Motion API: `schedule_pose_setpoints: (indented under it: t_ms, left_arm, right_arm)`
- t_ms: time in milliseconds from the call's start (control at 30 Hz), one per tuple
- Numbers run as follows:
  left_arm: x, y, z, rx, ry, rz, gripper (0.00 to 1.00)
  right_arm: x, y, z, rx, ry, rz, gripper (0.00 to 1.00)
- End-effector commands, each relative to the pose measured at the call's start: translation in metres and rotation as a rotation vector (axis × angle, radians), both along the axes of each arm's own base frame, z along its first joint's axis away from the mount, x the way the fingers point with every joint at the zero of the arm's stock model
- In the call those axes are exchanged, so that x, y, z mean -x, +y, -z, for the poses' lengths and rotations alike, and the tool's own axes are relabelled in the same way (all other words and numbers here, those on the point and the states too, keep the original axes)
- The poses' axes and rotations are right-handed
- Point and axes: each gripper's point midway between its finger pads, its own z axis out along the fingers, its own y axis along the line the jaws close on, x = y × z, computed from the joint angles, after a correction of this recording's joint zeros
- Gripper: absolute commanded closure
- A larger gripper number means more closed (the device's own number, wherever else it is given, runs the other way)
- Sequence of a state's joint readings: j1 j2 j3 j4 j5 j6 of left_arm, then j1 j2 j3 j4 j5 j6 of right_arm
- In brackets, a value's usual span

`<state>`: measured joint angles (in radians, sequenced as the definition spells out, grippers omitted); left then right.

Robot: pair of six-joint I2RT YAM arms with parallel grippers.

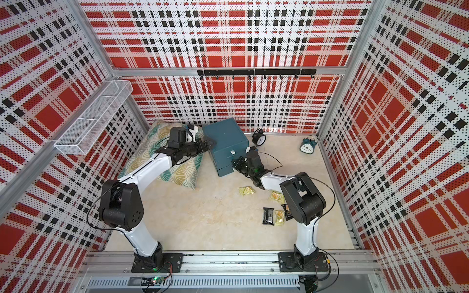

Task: Place the cookies into the drawer by color
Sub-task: Open the drawer in the storage box.

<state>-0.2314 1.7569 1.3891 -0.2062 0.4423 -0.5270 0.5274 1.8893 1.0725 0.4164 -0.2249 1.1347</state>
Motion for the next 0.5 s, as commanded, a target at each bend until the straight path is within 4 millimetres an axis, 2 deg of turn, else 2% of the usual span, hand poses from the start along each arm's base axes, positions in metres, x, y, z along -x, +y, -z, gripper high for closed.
schedule_pose_setpoints:
  t_ms: [0, 200, 467]
  left_arm:
    - [0.004, -0.001, -0.017, 0.020, -0.047, 0.009, 0.01]
    - [0.003, 0.001, -0.019, 0.018, -0.052, 0.001, 0.01]
    - [0.003, 0.004, -0.020, 0.016, -0.057, -0.009, 0.01]
  right_arm:
    - [0.001, 0.002, -0.005, 0.001, -0.014, -0.002, 1.00]
    - [0.023, -0.010, -0.003, 0.046, -0.008, 0.008, 1.00]
    - [0.068, -0.032, 0.001, 0.103, 0.001, 0.009, 1.00]
